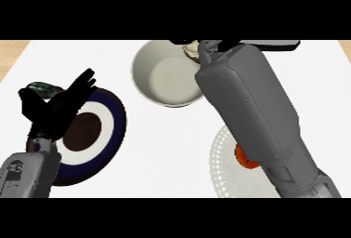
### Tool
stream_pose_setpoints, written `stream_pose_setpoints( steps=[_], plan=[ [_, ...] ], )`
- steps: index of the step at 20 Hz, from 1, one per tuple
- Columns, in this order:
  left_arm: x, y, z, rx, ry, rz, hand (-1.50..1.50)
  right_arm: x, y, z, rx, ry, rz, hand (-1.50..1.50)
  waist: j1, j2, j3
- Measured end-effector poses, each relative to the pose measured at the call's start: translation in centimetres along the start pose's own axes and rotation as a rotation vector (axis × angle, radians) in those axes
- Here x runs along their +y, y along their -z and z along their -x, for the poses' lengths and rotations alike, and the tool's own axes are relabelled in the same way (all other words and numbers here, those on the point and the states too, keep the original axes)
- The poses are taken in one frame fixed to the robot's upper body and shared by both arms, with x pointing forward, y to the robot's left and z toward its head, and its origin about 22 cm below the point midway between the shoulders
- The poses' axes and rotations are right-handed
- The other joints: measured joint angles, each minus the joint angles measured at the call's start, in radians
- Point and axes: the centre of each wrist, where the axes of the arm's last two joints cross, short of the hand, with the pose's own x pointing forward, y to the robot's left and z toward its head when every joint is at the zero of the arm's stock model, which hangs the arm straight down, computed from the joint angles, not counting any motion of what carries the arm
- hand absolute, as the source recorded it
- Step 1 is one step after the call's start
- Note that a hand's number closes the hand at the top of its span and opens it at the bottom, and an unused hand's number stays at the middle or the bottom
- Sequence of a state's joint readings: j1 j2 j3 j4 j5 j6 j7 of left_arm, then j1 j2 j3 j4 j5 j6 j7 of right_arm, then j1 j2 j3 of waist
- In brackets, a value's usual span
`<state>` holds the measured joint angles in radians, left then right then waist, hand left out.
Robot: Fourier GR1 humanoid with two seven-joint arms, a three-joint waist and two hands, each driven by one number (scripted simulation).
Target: Pick the cupcake from the placemat and place it in the bowl
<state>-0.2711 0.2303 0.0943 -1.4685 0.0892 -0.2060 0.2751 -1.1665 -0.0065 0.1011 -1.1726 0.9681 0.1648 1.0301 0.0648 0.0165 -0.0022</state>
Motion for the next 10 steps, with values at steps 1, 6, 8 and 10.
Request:
stream_pose_setpoints(
  steps=[1, 6, 8, 10],
  plan=[
    [0.0, 0.2, -0.1, -0.001, -0.001, 0.001, 0.0, 0.3, 0.7, -0.1, 0.009, 0.022, -0.011, 1.5, 0.0, 0.001, 0.0],
    [-0.7, 0.0, -0.2, -0.005, -0.001, 0.01, 0.0, 3.3, 3.8, 0.6, 0.051, 0.083, -0.059, 1.5, 0.008, 0.005, 0.001],
    [-0.5, 0.1, -0.5, -0.008, -0.002, 0.017, 0.0, 4.3, 4.9, 1.2, 0.065, 0.1, -0.076, 1.5, 0.014, 0.009, 0.001],
    [-0.6, 0.1, -0.9, -0.02, -0.001, 0.019, 0.0, 5.0, 5.8, 2.1, 0.114, 0.188, -0.096, 1.5, 0.022, 0.013, 0.001]
  ],
)
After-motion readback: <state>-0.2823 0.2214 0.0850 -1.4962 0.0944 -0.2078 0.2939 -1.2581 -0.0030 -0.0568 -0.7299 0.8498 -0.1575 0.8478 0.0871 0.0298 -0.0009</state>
